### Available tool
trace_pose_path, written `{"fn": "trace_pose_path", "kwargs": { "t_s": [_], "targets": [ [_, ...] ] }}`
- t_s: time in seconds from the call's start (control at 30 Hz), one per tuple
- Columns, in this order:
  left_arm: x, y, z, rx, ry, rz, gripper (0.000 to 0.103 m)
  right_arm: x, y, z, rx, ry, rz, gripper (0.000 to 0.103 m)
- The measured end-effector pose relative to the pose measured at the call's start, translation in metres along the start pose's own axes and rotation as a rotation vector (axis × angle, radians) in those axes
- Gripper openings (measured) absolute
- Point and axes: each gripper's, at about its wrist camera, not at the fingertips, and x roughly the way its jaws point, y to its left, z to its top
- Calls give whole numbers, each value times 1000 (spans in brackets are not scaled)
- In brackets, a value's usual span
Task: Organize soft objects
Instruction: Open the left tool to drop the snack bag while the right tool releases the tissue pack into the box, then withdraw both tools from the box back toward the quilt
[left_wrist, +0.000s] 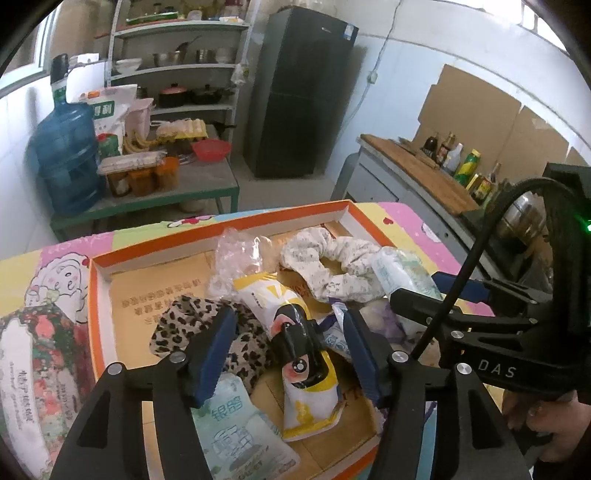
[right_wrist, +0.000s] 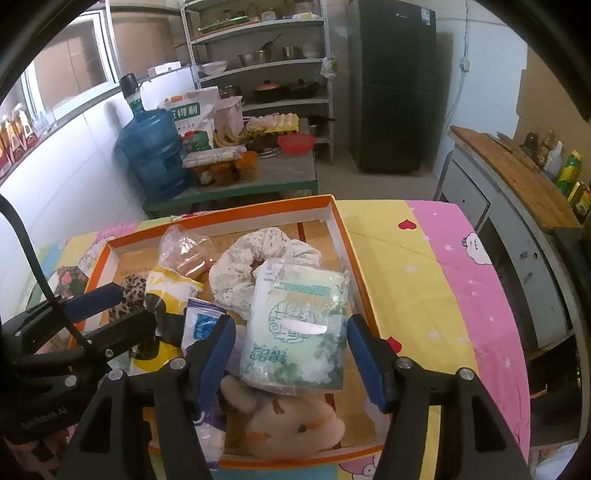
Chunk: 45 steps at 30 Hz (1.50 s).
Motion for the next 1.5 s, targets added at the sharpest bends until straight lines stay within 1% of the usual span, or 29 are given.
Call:
{"fn": "trace_pose_path", "kwargs": {
  "t_s": [0.27,0.77,1.17,1.5],
  "targets": [
    [-23,6,0,-6,-33,-11,63,-20,7,0,4,-33,-14,63],
    [-74,21,-11,-12,-98,-24,63,-61,45,-3,-26,-93,-43,63],
    [-122,39,-27,3,-140,-26,63,-93,88,-12,-60,-137,-79,63],
    [-159,63,-41,8,-167,-21,63,-114,131,-24,-87,-155,-94,63]
  ]
}}
